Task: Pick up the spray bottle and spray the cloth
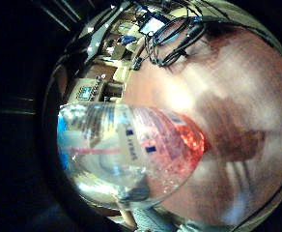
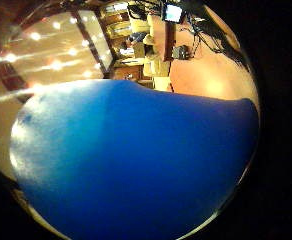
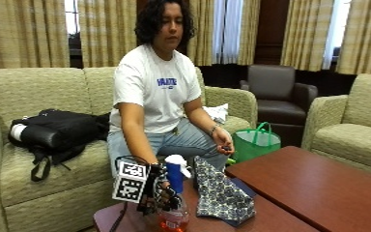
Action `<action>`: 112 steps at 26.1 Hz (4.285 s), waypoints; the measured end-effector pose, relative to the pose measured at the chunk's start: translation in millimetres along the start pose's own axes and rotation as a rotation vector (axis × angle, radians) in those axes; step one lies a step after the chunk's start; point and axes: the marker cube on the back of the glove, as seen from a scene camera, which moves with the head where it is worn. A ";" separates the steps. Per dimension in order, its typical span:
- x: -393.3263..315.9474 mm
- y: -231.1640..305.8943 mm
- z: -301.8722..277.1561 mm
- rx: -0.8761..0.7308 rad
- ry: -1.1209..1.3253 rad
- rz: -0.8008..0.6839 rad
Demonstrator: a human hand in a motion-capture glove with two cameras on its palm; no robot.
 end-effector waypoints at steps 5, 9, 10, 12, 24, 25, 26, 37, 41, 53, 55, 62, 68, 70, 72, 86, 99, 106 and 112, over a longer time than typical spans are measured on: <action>-7.7 -14.8 18.0 -0.001 0.030 -0.024; -17.2 -23.7 27.2 0.036 0.063 -0.057; -20.0 -26.0 29.0 0.046 0.070 -0.066; -25.8 -30.2 32.4 0.070 0.083 -0.082; -28.8 -34.9 28.2 0.304 0.120 -0.171; -32.9 -34.2 24.9 0.293 0.122 -0.165; -39.2 -33.2 20.7 0.274 0.125 -0.164; -175.3 -12.9 -7.4 -0.063 0.398 -0.336; -207.8 3.1 15.3 -0.234 0.643 -0.407; -188.6 43.9 118.7 -0.518 1.443 -0.597; -173.4 52.8 135.0 -0.541 1.544 -0.620; -117.0 75.3 172.0 -0.628 1.736 -0.641; -80.6 80.7 179.8 -0.785 1.762 -0.704; -70.7 83.2 181.9 -0.802 1.774 -0.717; -63.0 85.7 185.1 -0.784 1.793 -0.713; -175.1 63.8 180.0 -0.596 1.514 -0.652; -274.3 114.4 278.4 -0.616 0.677 -0.508; -264.0 162.7 373.2 -0.662 0.217 -0.396; -220.2 184.7 415.5 -0.671 -0.013 -0.372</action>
